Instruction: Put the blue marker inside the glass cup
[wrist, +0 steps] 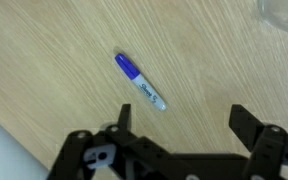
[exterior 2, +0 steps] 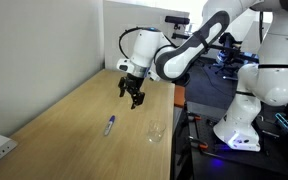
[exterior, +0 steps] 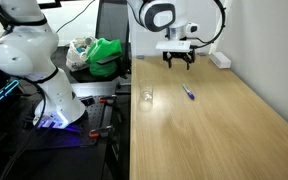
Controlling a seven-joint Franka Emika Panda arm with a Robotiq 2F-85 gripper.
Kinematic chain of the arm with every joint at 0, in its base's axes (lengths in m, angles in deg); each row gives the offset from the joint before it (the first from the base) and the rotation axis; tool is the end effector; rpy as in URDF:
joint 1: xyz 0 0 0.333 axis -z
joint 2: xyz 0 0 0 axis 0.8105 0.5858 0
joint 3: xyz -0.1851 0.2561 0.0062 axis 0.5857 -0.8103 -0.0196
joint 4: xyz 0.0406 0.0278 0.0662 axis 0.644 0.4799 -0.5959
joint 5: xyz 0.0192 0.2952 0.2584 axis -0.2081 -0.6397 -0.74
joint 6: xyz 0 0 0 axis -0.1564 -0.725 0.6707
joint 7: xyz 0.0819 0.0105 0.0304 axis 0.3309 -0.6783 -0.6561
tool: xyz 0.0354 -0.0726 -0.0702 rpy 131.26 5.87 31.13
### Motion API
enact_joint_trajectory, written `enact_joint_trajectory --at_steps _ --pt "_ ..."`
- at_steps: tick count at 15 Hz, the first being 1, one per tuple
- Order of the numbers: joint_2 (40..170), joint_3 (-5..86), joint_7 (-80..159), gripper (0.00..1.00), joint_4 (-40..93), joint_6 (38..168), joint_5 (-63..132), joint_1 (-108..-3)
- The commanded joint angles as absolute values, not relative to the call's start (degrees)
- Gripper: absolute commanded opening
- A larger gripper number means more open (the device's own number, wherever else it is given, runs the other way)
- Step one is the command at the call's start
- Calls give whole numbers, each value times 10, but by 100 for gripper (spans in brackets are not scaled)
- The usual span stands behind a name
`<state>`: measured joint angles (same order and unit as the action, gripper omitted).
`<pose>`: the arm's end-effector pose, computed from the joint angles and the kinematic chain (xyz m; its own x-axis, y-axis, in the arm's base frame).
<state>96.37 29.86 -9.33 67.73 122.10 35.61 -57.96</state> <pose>0.5291 0.1005 0.3051 0.5157 0.8448 0.1423 0.8272 -0.5343 0.1740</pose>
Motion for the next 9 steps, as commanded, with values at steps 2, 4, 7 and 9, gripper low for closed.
enact_joint_trajectory --at_steps 2,4,7,9 --pt "1017 284 -181 100 623 1190 359 -567" --pt "1034 274 -222 100 606 1169 344 -560" --pt "1030 279 -197 100 623 1192 357 -565" --pt "1034 277 -199 100 619 1191 357 -564"
